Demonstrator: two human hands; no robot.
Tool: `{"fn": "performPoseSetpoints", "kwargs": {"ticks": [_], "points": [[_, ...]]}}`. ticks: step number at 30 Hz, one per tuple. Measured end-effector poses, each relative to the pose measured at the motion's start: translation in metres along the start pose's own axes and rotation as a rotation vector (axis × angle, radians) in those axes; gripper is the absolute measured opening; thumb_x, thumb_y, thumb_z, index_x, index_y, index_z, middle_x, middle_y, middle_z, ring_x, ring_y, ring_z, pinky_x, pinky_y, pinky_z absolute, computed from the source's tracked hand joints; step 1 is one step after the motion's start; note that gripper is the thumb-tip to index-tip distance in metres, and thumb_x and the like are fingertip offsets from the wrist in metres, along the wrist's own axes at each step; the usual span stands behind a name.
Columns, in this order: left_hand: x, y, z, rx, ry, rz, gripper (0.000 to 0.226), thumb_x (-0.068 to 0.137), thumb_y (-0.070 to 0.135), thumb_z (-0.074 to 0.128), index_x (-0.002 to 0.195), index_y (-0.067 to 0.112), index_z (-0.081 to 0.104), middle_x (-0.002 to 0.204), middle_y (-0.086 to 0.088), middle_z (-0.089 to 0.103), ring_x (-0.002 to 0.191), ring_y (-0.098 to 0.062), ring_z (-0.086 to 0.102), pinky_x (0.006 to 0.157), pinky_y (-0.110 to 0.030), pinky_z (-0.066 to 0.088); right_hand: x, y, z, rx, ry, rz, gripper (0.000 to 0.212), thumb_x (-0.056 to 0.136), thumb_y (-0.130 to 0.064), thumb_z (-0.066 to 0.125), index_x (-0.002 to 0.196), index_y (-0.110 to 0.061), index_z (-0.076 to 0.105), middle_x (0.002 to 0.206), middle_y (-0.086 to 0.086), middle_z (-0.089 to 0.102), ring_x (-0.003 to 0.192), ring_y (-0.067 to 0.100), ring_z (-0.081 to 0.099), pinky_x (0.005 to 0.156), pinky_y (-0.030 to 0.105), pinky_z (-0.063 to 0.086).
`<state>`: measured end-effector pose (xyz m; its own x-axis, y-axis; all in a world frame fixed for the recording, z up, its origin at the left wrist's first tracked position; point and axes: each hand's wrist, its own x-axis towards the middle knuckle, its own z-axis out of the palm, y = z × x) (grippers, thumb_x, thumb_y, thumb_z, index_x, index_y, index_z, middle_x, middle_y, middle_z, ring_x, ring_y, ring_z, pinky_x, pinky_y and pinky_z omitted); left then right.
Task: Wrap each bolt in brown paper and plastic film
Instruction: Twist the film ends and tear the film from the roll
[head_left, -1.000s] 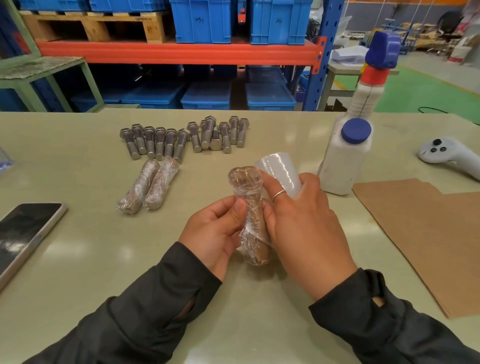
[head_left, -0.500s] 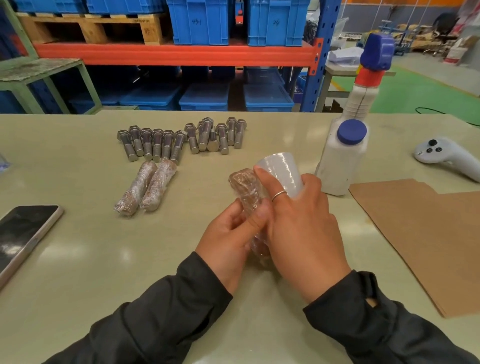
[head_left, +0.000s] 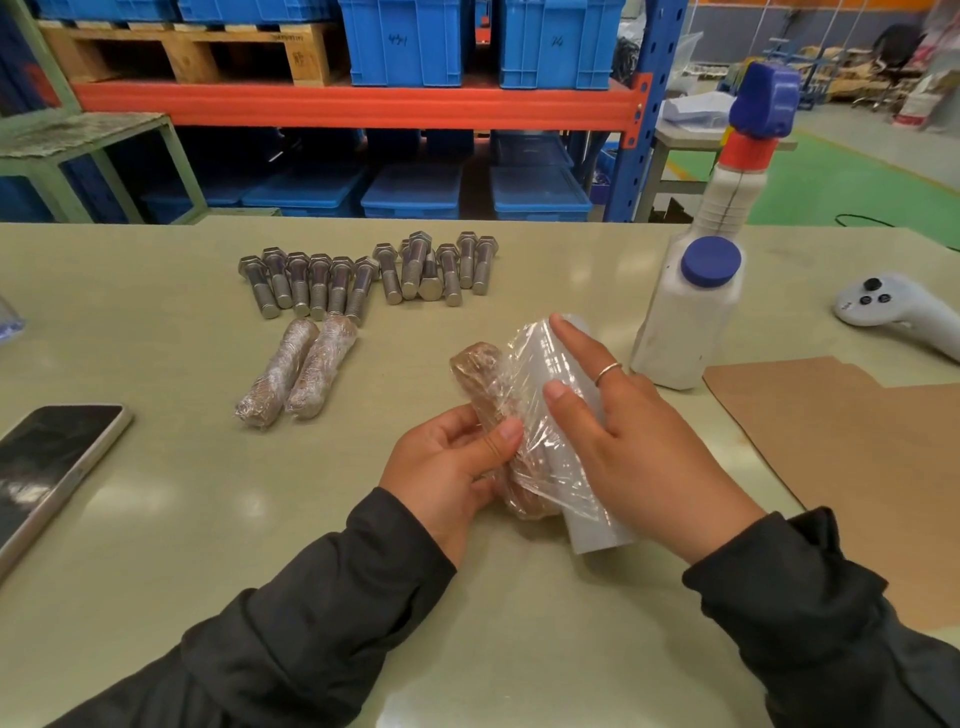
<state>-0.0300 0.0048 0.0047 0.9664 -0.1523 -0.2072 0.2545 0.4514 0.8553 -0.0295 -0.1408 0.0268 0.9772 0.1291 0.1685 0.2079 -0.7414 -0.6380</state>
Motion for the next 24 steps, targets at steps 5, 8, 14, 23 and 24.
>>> {"fn": "performPoseSetpoints", "kwargs": {"ticks": [5, 8, 14, 23, 24], "points": [[-0.002, 0.003, 0.002, -0.023, -0.033, 0.015, 0.027, 0.062, 0.010, 0.064, 0.088, 0.004, 0.066, 0.073, -0.006, 0.071, 0.060, -0.015, 0.067, 0.052, -0.024, 0.054, 0.001, -0.001, -0.006, -0.012, 0.070, 0.000, 0.044, 0.081, -0.063, 0.031, 0.105, -0.085, 0.001, 0.092, -0.015, 0.032, 0.064, 0.001, 0.050, 0.058, 0.006, 0.036], [-0.003, 0.004, 0.000, -0.018, -0.045, 0.028, 0.028, 0.062, 0.009, 0.063, 0.089, 0.005, 0.067, 0.076, -0.008, 0.071, 0.063, -0.016, 0.067, 0.054, -0.025, 0.055, 0.001, 0.001, -0.003, -0.081, 0.076, -0.018, 0.039, 0.078, -0.068, 0.025, 0.101, -0.086, -0.002, 0.091, -0.019, 0.026, 0.070, 0.003, 0.046, 0.059, 0.008, 0.032], [-0.008, 0.010, -0.003, 0.009, -0.138, 0.109, 0.030, 0.065, 0.009, 0.060, 0.094, 0.005, 0.066, 0.080, -0.006, 0.072, 0.069, -0.016, 0.068, 0.061, -0.026, 0.056, 0.003, 0.001, 0.001, -0.159, 0.049, -0.046, 0.039, 0.071, -0.073, 0.008, 0.107, -0.083, -0.001, 0.095, -0.008, 0.025, 0.082, 0.012, 0.044, 0.072, 0.026, 0.043], [-0.009, 0.010, 0.001, 0.000, -0.194, 0.149, 0.024, 0.068, 0.003, 0.068, 0.093, 0.003, 0.066, 0.076, -0.005, 0.071, 0.067, -0.014, 0.068, 0.060, -0.025, 0.056, -0.005, -0.009, 0.009, -0.296, 0.127, -0.064, 0.056, 0.078, -0.067, 0.003, 0.134, -0.063, 0.004, 0.105, -0.004, 0.021, 0.098, 0.020, 0.043, 0.078, 0.033, 0.046], [-0.008, 0.009, 0.001, -0.004, -0.176, 0.143, 0.027, 0.066, 0.006, 0.064, 0.093, 0.002, 0.065, 0.075, -0.004, 0.071, 0.065, -0.014, 0.067, 0.059, -0.024, 0.055, -0.005, -0.009, 0.010, -0.313, 0.127, -0.067, 0.053, 0.082, -0.065, 0.006, 0.135, -0.061, 0.003, 0.106, -0.004, 0.020, 0.099, 0.021, 0.043, 0.079, 0.035, 0.047]]}}
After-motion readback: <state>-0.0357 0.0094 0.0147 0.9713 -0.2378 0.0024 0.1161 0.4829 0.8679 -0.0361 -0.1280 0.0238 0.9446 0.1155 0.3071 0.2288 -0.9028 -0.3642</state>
